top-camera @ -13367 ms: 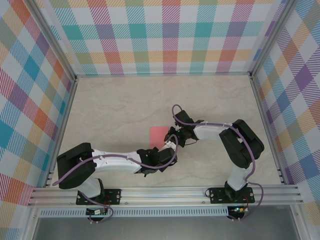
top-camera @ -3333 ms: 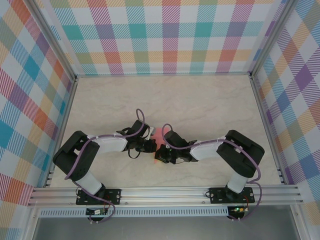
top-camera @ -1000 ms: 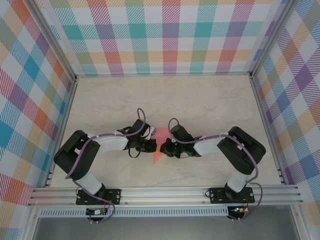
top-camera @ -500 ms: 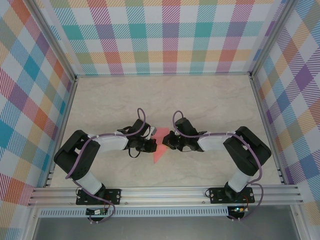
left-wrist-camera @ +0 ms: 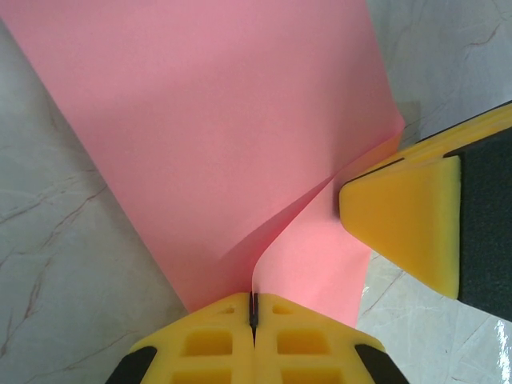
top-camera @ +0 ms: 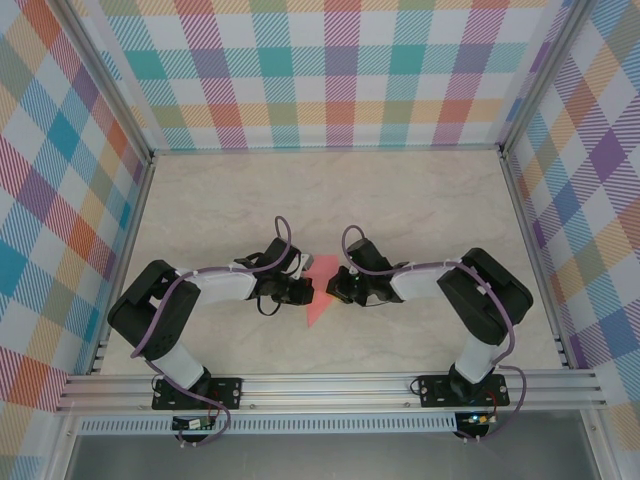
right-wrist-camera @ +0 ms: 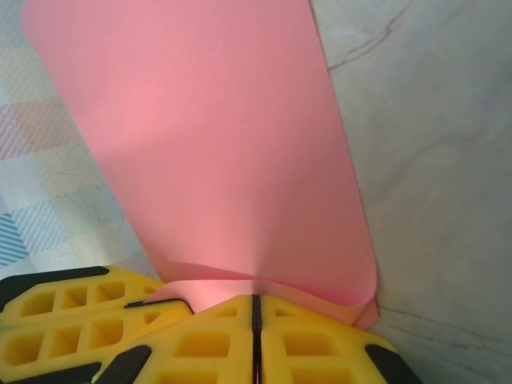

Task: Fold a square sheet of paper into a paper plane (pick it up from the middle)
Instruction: Third fold the triangle at the center of the table.

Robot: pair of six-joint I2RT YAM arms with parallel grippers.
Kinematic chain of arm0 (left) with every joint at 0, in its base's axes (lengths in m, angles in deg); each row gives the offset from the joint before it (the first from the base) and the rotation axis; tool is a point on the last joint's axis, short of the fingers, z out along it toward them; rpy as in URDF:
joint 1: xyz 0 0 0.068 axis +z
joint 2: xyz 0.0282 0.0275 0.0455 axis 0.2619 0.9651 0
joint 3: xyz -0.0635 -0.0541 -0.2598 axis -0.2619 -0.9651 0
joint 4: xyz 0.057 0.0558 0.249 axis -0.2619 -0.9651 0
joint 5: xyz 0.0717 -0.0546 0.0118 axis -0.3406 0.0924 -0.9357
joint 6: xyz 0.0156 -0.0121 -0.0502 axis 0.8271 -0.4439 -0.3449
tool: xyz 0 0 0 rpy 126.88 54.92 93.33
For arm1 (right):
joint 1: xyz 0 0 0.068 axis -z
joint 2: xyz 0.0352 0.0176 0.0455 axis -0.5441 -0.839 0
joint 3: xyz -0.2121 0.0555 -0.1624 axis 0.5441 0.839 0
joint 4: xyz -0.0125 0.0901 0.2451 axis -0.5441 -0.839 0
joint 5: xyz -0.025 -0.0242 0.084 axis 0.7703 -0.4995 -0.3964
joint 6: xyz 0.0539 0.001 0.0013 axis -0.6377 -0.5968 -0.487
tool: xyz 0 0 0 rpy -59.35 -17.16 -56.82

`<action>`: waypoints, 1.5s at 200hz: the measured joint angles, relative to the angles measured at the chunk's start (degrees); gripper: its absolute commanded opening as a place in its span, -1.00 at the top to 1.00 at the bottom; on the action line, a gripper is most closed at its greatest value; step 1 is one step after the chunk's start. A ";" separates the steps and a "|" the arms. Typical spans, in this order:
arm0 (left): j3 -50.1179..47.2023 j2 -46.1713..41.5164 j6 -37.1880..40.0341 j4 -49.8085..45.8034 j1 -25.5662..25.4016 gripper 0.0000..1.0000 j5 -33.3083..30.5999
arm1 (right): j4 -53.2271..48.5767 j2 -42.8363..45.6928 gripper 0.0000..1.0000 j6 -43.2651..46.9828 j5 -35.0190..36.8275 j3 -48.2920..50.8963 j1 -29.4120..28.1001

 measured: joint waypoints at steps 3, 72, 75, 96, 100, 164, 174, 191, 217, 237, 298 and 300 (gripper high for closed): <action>0.02 0.00 0.00 0.00 0.00 0.93 0.00 | -0.44 0.17 0.81 0.15 0.02 0.00 0.02; 0.07 0.00 0.20 -0.13 0.00 0.93 0.02 | -4.22 4.70 0.79 2.84 -1.22 -1.95 2.99; 0.07 0.00 0.20 -0.13 0.00 0.93 0.00 | -4.22 4.66 0.79 2.89 -1.36 -2.16 3.04; 0.07 0.00 0.20 -0.13 0.00 0.93 0.02 | -4.13 3.43 0.81 3.23 -1.68 -3.41 3.39; 0.07 0.00 0.20 -0.15 0.00 0.93 0.02 | -4.17 3.10 0.81 3.28 -1.68 -3.52 3.39; 0.07 0.00 0.24 -0.15 0.00 0.93 0.00 | -5.88 -0.72 0.84 4.07 0.04 -2.97 4.15; 0.07 0.00 0.24 -0.15 0.00 0.93 0.00 | -6.03 -0.72 0.83 4.07 0.17 -2.97 4.15; 0.07 0.00 0.31 -0.15 0.00 0.93 0.02 | -6.05 -0.55 0.82 4.04 0.35 -2.82 4.13; 0.07 0.00 0.85 -0.11 0.00 0.94 0.04 | -6.54 0.37 0.81 4.04 0.87 -2.05 4.15; 0.07 0.00 1.22 -0.09 0.00 0.94 0.24 | -6.38 0.90 0.81 4.04 0.87 -1.36 4.15; 0.09 0.11 1.31 -0.02 0.00 0.93 0.44 | -7.52 3.65 0.79 4.28 2.23 0.68 5.49; 0.09 0.11 1.31 -0.02 0.00 0.93 0.44 | -7.74 3.82 0.79 4.28 2.38 0.72 5.60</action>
